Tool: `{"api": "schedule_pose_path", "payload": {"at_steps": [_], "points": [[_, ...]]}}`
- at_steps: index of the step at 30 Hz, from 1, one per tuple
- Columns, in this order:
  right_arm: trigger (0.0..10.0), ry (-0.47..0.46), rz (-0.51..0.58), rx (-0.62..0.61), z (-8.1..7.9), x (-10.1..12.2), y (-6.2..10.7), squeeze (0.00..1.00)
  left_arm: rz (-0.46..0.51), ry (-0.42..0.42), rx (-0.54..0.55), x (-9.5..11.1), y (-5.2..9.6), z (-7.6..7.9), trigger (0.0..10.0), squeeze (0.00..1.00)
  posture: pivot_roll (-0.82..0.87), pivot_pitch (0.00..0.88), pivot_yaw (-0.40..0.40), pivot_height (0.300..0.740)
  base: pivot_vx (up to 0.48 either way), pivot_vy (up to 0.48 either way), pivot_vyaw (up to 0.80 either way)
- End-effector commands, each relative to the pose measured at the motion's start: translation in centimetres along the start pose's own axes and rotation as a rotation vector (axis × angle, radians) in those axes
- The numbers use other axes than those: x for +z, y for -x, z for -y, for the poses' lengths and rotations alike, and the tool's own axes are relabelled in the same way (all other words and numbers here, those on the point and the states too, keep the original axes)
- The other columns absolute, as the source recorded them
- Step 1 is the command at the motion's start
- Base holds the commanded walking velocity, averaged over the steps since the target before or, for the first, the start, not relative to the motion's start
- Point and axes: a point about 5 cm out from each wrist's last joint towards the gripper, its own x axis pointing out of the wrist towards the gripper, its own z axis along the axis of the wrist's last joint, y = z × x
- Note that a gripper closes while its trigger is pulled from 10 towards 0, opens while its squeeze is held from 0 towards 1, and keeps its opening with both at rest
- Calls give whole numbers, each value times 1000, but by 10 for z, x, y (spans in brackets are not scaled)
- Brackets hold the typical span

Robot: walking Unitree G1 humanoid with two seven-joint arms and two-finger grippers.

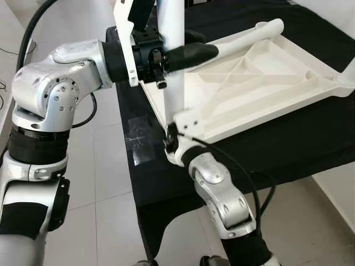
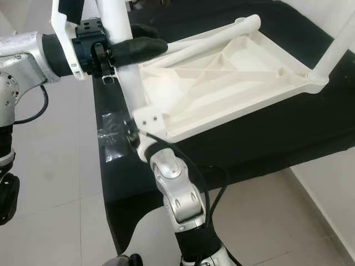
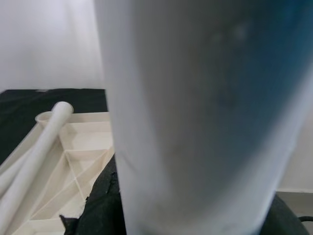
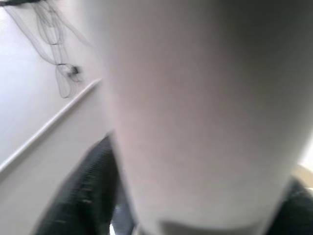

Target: Building children table

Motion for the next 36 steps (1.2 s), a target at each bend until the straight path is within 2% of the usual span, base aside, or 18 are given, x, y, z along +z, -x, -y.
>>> {"api": "schedule_pose_path", "payload": {"at_steps": [1,3,4,6,7,11,12,16,21,23,26,27,28,29,30,32,34,36], "points": [[10000,-37,-30,96,-15,-7,-3,1000,-5,-30,-18,2,2,5,0,0,39,218,65,740,0,0,0],[10000,41,14,302,2,6,-10,1000,8,-10,-17,-1,4,6,0,0,31,219,58,740,0,0,0],[10000,41,14,302,2,6,-10,1000,8,-10,-17,-1,4,6,0,0,31,219,58,740,0,0,0],[10000,169,13,488,22,16,-15,976,18,6,-8,-5,7,6,0,0,28,221,55,740,0,0,0],[10000,212,0,541,32,19,-18,0,21,7,-4,-6,7,6,0,0,29,221,50,740,0,0,0],[10000,229,-12,588,51,27,-26,0,31,8,4,-7,8,6,0,0,30,223,44,740,0,0,0],[10000,229,-12,588,51,27,-26,0,31,8,4,-7,8,6,0,0,30,223,44,740,0,0,0],[10000,195,1,660,71,52,-38,0,59,21,20,-9,10,11,0,0,28,230,32,740,0,0,0],[10000,178,15,691,74,60,-42,0,80,24,14,-8,10,14,0,0,29,232,22,740,0,0,0],[10000,121,38,804,74,65,-42,0,126,68,-55,-5,11,20,0,0,29,232,22,740,0,0,0],[10000,120,37,896,71,66,-40,0,139,99,-136,-2,13,26,0,0,27,237,21,740,0,0,0],[10000,124,42,947,68,67,-38,0,139,138,-207,-2,13,29,0,0,22,237,21,740,0,0,0],[10000,124,42,947,68,67,-38,0,139,138,-207,-2,13,29,0,0,22,237,21,740,0,0,0],[8157,133,49,1025,64,70,-35,0,135,193,-322,-1,15,35,0,0,17,236,23,740,0,0,0],[4510,141,51,1059,61,71,-33,0,130,200,-365,-1,16,37,0,0,17,236,23,740,0,0,0],[4510,141,51,1059,61,71,-33,0,130,200,-365,-1,16,37,0,0,17,236,23,740,0,0,0],[0,140,51,1111,60,73,-33,0,112,195,-409,-1,17,38,0,0,11,235,26,740,0,0,0],[0,135,50,1124,60,73,-34,0,104,190,-419,-1,17,38,0,0,11,235,26,740,0,0,0]]}}
